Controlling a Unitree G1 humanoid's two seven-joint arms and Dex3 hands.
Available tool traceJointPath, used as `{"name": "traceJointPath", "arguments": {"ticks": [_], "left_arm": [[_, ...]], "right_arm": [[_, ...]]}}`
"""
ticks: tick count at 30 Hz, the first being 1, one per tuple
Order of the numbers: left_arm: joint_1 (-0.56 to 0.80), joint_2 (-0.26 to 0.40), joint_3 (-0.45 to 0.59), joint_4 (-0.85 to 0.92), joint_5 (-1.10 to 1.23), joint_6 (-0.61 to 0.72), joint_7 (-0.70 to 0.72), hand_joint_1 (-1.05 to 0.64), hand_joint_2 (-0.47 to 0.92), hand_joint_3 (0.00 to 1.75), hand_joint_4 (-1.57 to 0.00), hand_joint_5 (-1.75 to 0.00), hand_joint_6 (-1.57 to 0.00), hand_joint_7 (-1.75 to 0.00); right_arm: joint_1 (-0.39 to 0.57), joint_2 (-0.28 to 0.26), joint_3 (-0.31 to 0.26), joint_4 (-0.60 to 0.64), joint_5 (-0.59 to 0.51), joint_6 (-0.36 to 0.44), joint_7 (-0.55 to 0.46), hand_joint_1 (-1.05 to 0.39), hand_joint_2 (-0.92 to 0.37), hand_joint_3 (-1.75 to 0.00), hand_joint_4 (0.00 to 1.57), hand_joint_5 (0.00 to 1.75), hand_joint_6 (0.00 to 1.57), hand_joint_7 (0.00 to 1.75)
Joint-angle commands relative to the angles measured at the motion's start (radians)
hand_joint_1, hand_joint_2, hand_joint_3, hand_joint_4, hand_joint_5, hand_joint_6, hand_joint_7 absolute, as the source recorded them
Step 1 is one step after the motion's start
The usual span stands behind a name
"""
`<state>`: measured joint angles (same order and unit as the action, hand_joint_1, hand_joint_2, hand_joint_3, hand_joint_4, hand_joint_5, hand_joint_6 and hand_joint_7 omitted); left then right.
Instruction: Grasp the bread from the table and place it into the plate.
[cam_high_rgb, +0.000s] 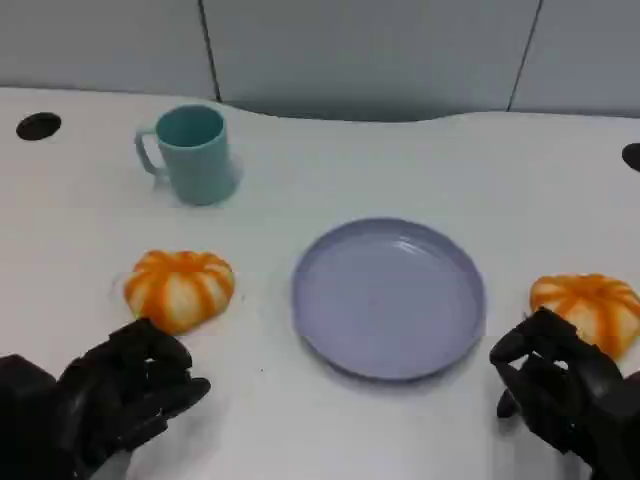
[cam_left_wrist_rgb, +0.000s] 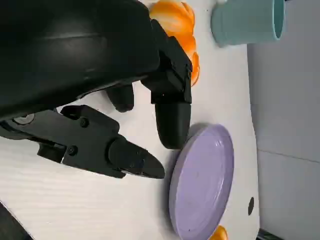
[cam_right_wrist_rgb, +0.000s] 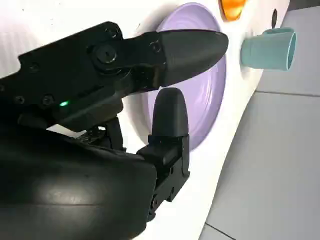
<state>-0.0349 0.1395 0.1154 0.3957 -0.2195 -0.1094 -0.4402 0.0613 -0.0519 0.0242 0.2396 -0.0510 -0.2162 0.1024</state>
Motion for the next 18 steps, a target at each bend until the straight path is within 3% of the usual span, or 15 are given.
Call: {"name": "traceJointPath", "arguments": {"ticks": [1,18], "left_arm": [[-0.001,0.018,0.004,-0.008,0.006,0.012,0.008,-0.26,0.89,0.00,-0.61,-1.75,-0.50,-1.63],[-0.002,0.023,0.004,-0.005,0.025,-0.051,0.011,-0.24,0.90,0.00,-0.60,-1.75,-0.50,-1.61]], "right_arm": [[-0.001,-0.011,-0.007,-0.004,0.008,-0.013,0.000,-0.29,-0.92,-0.34,0.59,1.75,0.40,1.75],[-0.002,-0.002,-0.004,0.003,0.005,-0.021,-0.007,-0.29,-0.92,-0.34,0.59,1.75,0.40,1.75]]}}
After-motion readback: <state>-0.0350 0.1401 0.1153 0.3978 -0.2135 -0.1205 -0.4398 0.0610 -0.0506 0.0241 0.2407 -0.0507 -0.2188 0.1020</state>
